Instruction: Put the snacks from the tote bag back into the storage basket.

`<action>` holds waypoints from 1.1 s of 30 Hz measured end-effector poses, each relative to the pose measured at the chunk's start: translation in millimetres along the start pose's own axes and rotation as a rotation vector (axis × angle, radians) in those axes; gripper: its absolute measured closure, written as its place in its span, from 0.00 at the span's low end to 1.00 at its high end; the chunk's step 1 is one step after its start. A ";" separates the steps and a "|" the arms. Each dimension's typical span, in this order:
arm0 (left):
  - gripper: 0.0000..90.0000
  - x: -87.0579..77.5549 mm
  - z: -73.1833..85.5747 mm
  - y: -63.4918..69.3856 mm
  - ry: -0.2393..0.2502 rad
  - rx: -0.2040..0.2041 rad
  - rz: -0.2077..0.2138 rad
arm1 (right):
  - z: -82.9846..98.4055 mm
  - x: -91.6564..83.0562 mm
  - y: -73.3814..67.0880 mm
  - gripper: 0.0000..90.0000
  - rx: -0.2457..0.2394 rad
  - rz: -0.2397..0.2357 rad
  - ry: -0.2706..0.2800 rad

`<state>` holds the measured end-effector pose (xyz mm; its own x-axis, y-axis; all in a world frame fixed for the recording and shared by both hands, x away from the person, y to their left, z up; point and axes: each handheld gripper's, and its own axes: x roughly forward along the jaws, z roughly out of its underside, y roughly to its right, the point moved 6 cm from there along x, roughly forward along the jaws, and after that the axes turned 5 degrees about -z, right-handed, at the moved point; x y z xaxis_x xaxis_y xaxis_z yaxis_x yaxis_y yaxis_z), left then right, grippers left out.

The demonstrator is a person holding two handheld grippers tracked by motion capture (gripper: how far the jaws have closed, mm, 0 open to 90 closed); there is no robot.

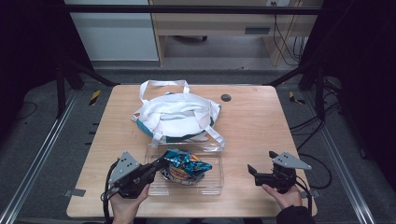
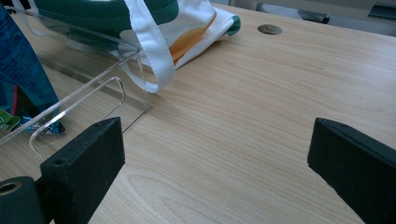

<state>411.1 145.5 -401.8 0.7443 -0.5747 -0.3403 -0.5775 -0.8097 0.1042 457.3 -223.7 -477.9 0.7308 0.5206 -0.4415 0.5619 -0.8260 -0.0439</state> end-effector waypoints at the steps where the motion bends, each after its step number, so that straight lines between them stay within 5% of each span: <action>1: 0.99 0.1 1.3 -1.3 -0.003 -0.005 -0.005 | 0.1 0.1 -0.2 0.05 0.001 0.000 -0.001; 8: 0.99 5.4 6.5 -11.5 -0.015 -0.050 -0.028 | 0.5 0.7 0.2 0.05 -0.002 -0.001 -0.003; 17: 0.98 8.9 4.4 -13.7 0.002 -0.042 -0.047 | 1.1 1.4 0.5 0.05 0.000 0.000 -0.007; 33: 0.97 33.2 -10.1 -22.1 0.001 -0.093 -0.067 | 2.7 2.7 1.5 0.05 0.001 0.003 -0.017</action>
<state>452.0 143.1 -405.9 0.7807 -0.5186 -0.3485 -0.4927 -0.8540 0.1672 459.1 -224.2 -481.6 0.7258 0.5140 -0.4572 0.5591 -0.8280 -0.0433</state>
